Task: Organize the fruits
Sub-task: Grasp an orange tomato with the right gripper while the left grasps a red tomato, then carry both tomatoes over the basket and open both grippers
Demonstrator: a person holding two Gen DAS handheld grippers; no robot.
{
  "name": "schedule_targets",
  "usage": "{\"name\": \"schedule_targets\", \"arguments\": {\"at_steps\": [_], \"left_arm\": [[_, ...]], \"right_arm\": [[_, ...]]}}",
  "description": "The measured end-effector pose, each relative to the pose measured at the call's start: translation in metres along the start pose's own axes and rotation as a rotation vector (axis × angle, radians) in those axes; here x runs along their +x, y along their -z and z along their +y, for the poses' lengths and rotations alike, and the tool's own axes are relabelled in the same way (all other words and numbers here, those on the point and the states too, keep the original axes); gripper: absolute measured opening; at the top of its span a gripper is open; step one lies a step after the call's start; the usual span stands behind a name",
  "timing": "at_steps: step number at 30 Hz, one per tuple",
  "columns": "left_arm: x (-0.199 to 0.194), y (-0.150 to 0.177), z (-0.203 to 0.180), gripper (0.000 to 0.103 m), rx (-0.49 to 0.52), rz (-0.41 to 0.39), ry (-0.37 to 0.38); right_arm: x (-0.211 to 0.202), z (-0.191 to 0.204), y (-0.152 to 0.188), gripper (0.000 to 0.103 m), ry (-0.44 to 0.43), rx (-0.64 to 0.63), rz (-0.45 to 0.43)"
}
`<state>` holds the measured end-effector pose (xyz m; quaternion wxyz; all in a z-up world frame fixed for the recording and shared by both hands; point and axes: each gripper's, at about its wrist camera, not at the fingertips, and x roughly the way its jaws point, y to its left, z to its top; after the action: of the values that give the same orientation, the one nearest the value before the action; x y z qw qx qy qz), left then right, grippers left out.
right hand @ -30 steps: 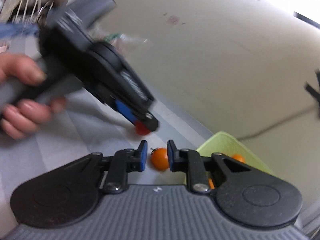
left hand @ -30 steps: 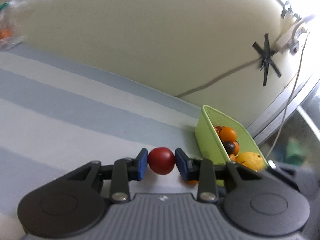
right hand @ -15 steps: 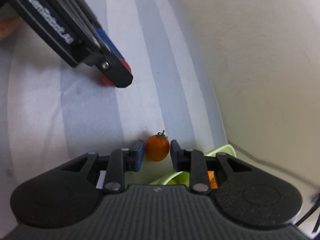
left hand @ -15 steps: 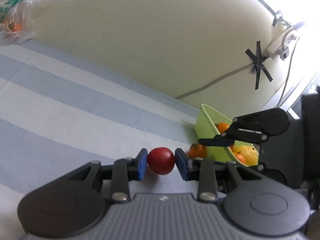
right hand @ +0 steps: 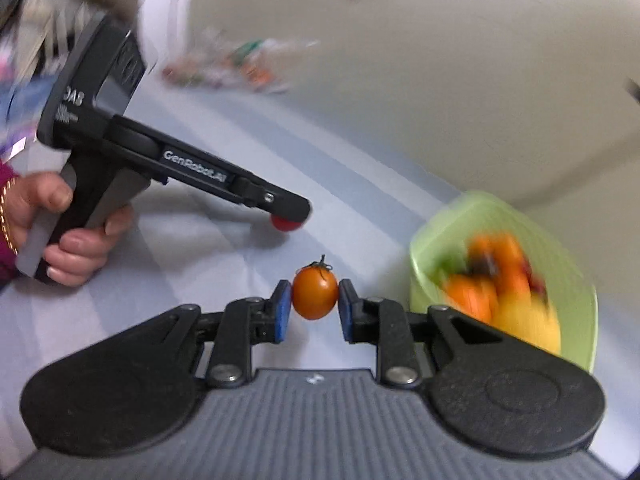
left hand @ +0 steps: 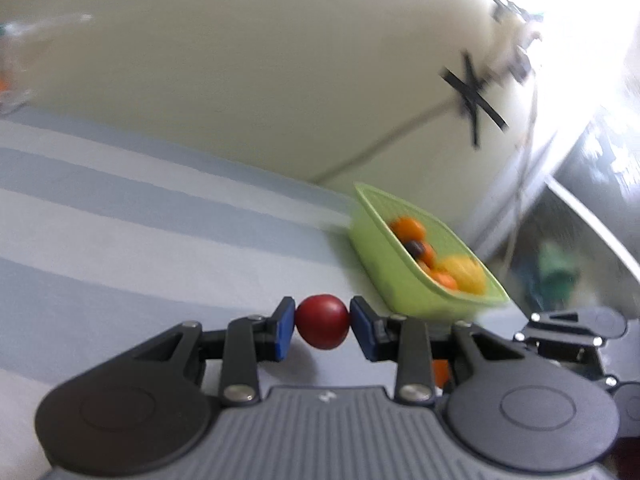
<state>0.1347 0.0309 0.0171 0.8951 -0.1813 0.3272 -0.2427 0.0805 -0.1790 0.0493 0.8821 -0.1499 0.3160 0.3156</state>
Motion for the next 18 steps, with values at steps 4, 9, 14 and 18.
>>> {"name": "schedule_targets", "arguments": {"at_steps": [4, 9, 14, 18], "left_arm": [[0.000, 0.020, -0.033, 0.031, 0.076, 0.048, 0.042], [-0.002, 0.044, -0.069, 0.031, 0.128, 0.090, 0.096], [0.003, 0.059, -0.092, 0.031, 0.205, 0.111, 0.053], [0.009, 0.062, -0.096, 0.038, 0.213, 0.121, 0.012]], "right_arm": [[-0.031, 0.000, 0.053, 0.028, 0.071, 0.180, -0.054], [-0.052, 0.001, 0.086, 0.028, 0.103, 0.268, -0.100], [-0.053, 0.000, 0.097, 0.029, 0.108, 0.290, -0.113], [-0.047, -0.001, 0.094, 0.030, 0.109, 0.287, -0.129]]}}
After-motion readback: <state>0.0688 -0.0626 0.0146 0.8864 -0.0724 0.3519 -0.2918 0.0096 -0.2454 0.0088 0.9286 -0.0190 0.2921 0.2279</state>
